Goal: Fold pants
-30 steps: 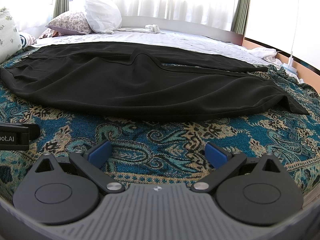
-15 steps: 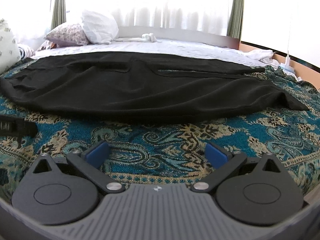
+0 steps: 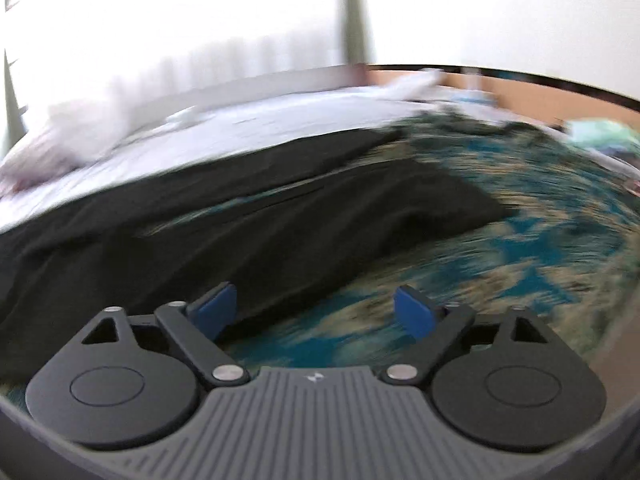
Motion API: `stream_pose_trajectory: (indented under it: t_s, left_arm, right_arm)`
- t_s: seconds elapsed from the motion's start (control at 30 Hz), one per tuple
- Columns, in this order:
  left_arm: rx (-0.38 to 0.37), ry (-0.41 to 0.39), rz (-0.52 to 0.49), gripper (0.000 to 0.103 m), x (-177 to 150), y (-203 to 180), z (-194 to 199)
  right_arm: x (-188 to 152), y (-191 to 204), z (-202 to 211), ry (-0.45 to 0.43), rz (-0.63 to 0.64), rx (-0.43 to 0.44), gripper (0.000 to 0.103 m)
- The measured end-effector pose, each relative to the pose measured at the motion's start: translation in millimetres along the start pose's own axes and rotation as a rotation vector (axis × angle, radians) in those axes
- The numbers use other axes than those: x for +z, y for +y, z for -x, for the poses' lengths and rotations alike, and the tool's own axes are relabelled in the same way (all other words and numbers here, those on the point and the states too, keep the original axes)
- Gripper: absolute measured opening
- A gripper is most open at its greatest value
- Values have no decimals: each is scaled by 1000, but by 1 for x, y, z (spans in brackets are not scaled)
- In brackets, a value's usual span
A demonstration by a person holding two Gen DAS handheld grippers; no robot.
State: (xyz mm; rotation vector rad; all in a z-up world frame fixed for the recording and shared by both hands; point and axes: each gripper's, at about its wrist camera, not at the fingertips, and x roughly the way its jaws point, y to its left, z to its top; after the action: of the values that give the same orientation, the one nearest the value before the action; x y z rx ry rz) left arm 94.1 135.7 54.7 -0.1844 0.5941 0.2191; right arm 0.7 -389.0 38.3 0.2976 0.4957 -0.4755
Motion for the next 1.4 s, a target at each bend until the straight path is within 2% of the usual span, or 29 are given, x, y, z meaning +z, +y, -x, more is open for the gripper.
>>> stream_pose_trajectory:
  t_s: [0.07,0.13,0.23,0.3,0.5,0.63,0.77,0.8,0.83,0.9,1.0,1.03,1.07,1.1,1.13,1.2,1.3,1.33,1.4]
  left_arm:
    - [18,-3,28,102,10,11,-12]
    - [46,-3,48,102,16,19,-24]
    - [100,15,59,102,21,27,-42]
    - [120,28,64,102,22,30,-56]
    - [158,43,92,102,21,36,-80]
    - [178,50,118,102,22,41,-91]
    - [192,89,164,103,20,48,-106]
    - [199,85,165,103,19,49,-108]
    - [207,76,155,103,19,48,-109]
    - [216,76,137,103,19,46,-113]
    - [222,74,136,103,20,46,-117]
    - [223,73,140,103,20,46,-118]
    - [224,72,147,103,21,47,-120]
    - [224,71,153,103,22,48,-120]
    - [225,71,157,103,23,48,-121]
    - [225,75,156,103,24,48,-123]
    - [238,83,141,103,24,46,-125]
    - [243,84,135,103,24,45,-126]
    - [251,87,125,103,25,43,-129]
  right_arm:
    - [15,-32,-12,-7,-83,-68,78]
    - [24,-64,-23,-5,-165,-129,65]
    - [31,-102,-35,3,-256,-195,56]
    - [34,-118,-44,19,-291,-206,53]
    - [36,-137,-81,100,-346,-138,51]
    - [44,-137,-104,111,-347,-115,51]
    - [53,-140,-124,123,-357,-102,51]
    - [55,-140,-127,125,-352,-98,52]
    - [56,-139,-131,128,-337,-97,58]
    - [59,-135,-137,134,-301,-101,62]
    - [62,-128,-144,134,-245,-116,61]
    - [62,-126,-145,130,-236,-118,53]
    - [62,-125,-146,123,-233,-122,51]
    - [61,-123,-144,107,-239,-133,44]
    - [61,-124,-142,94,-250,-144,30]
    - [57,-125,-138,69,-288,-128,22]
    - [52,-128,-138,50,-325,-124,24]
    - [51,-129,-139,51,-328,-126,42]
    - [53,-129,-143,54,-328,-113,45]
